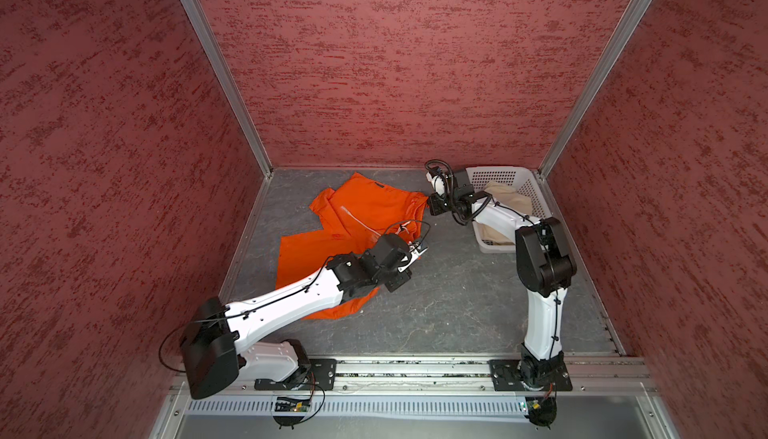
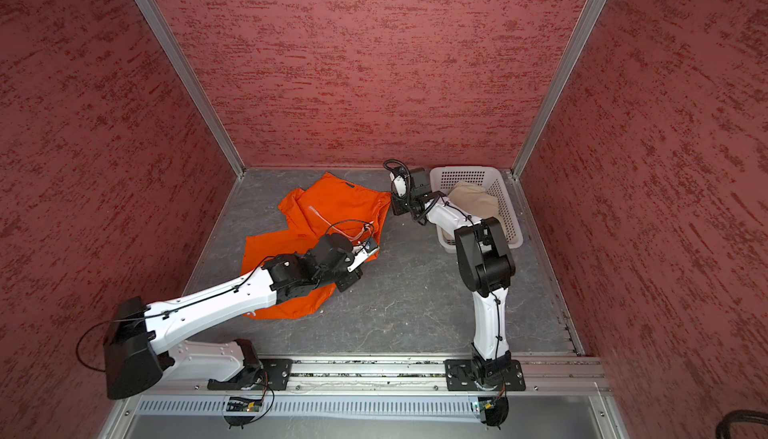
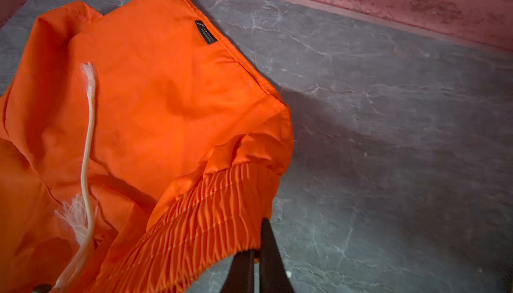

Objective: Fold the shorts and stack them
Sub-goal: 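Lay the shorts flat on the table with the left gripper while the right gripper releases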

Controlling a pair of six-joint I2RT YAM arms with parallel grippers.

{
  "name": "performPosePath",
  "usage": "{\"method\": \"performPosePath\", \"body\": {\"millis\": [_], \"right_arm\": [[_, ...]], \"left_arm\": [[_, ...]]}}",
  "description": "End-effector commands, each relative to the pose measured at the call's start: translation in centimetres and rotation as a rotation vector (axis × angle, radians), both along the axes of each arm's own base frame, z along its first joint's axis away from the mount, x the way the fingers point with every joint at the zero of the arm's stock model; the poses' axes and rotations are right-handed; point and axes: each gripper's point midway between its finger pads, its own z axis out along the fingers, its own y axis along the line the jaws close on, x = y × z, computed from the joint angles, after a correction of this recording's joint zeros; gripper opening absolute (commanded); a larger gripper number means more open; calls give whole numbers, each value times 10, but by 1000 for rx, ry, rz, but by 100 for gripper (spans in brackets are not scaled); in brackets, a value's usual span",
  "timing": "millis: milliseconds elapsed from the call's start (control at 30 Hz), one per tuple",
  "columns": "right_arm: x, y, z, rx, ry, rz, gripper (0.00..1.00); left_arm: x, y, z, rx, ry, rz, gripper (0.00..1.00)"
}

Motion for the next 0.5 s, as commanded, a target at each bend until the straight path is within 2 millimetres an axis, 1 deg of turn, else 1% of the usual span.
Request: {"method": "performPosePath", "body": {"millis": [0, 67, 133, 200, 233, 267, 333, 367, 400, 467], "right_arm": [[7, -19, 15, 2, -41, -63, 3], [2, -25, 15, -2, -21, -88, 15], [-4, -31, 22, -7, -10, -110, 29], [-11, -36, 37, -11, -16, -132, 43], [-15, -39, 46, -12, -22, -141, 47], [-18, -43, 56, -19, -33, -154, 51], [-26, -50, 77, -22, -52, -174, 55], [-31, -52, 89, -12, -62, -187, 56], [-38, -52, 97, 7, -60, -188, 57], [-57, -45, 110, 59, -45, -175, 55]], "left_arm": [[-8, -20, -18, -78, 66, 26, 15], [-9, -26, -30, -83, 89, 45, 20], [-9, -34, -37, -100, 114, 53, 34], [-8, -40, -40, -109, 133, 65, 51], [-8, -42, -38, -114, 138, 66, 56], [-7, -43, -36, -117, 140, 73, 60], [-4, -40, -26, -138, 139, 90, 66], [-3, -37, -20, -158, 143, 102, 68], [-2, -33, -15, -180, 150, 116, 68], [3, -18, -2, -244, 179, 178, 69]]}}
